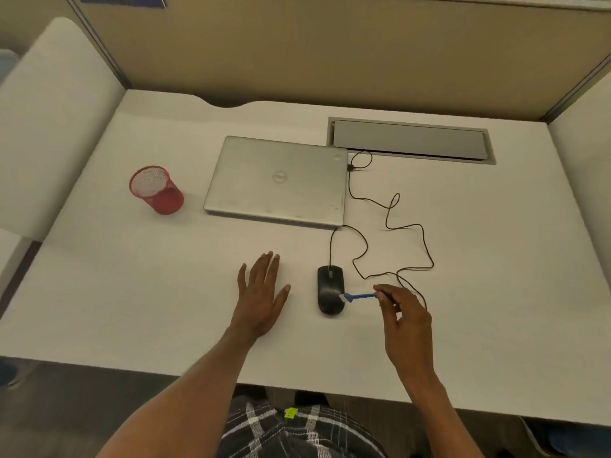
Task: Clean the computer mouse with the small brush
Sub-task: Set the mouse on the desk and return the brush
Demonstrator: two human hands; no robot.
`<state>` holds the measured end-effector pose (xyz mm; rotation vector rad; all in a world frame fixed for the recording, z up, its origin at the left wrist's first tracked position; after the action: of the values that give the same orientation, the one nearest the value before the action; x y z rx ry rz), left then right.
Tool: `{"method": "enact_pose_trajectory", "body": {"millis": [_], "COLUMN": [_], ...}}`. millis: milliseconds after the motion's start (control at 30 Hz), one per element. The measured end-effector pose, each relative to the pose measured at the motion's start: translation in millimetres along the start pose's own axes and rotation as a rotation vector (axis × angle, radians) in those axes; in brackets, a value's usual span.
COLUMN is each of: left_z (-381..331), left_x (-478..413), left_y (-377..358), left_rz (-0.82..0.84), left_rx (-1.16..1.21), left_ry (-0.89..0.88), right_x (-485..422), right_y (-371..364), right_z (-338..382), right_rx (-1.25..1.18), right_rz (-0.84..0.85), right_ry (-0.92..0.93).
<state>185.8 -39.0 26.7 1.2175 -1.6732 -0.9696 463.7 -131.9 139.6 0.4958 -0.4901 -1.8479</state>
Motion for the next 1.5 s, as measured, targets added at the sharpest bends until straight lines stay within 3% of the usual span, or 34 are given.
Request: {"method": "enact_pose_trajectory", "body": {"millis": [367, 800, 1300, 1500], "left_z": [91, 171, 186, 186], "left_x": [-19, -58, -64, -65], "left_y": [47, 71, 51, 48], "left_rz": [-0.039, 0.030, -0.031, -0.067], "left_rx": [-0.020, -0.080, -0.014, 0.030], "left_ry": [0.052, 0.047, 0.034, 0.036], "right_x": [-28, -76, -183, -210], "right_y": [-103, -228, -357, -406], "right_z": [83, 205, 315, 307], "right_rx": [0.024, 0.134, 0.272, 0.346], "right_rz": [0.046, 0.081, 0.138, 0.310], "right_ry": [0.086, 0.271, 0.517, 0.510]}}
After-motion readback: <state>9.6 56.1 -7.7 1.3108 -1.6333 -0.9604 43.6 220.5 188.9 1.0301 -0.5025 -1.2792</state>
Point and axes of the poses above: each hand's wrist, its own x-axis away from the middle knuckle, its own y-axis out of the back of the hand, z = x × y, the point moved 4 cm from there along -x, towards the middle knuckle, and after that the axes turned 8 degrees about y, right-handed, at the moved point
